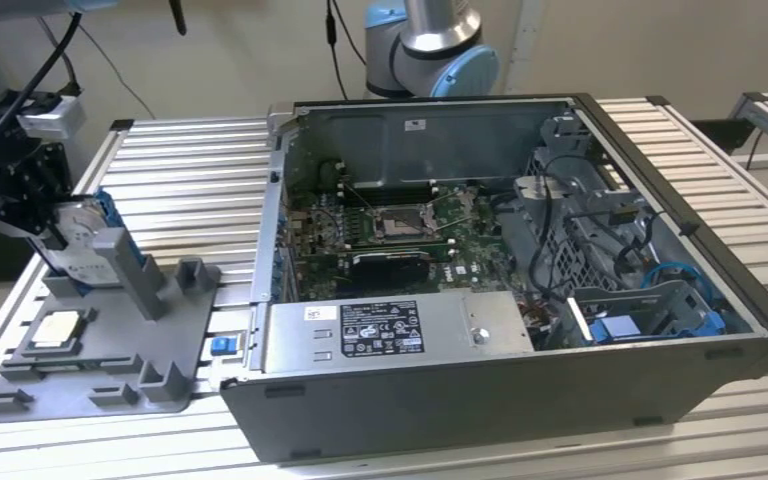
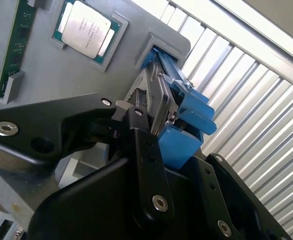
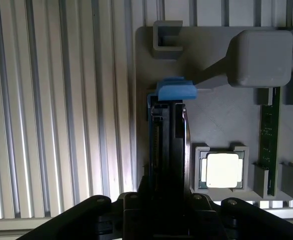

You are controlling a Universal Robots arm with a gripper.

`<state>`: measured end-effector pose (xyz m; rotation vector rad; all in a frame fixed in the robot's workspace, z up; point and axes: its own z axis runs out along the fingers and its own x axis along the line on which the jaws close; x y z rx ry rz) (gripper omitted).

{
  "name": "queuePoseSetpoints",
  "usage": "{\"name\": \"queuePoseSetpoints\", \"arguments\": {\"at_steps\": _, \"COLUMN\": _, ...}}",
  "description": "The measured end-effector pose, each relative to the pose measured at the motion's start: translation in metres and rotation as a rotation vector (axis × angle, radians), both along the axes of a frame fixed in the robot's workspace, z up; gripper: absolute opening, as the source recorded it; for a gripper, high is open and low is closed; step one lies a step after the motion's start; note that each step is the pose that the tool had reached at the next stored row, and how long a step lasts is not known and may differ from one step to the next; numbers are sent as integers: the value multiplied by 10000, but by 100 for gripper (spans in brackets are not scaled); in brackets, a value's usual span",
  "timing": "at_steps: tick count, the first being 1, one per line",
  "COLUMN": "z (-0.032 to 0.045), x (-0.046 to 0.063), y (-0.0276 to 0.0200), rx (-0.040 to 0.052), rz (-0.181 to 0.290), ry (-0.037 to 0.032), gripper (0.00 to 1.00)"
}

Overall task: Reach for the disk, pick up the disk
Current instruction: 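Pick up the disk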

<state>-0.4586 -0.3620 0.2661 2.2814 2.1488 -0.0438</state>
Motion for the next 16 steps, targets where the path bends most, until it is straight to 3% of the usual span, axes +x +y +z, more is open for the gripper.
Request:
{"name": "queuePoseSetpoints", "arguments": {"at_steps": 9, "z": 15, "x": 0, "y": 0, "rx": -1, "rz": 0, "ry": 3, "gripper": 0}}
{"name": "queuePoseSetpoints", "arguments": {"at_steps": 16, "z": 101, "x": 0, "y": 0, "rx": 0, "rz": -1, "ry": 1, "gripper": 0}}
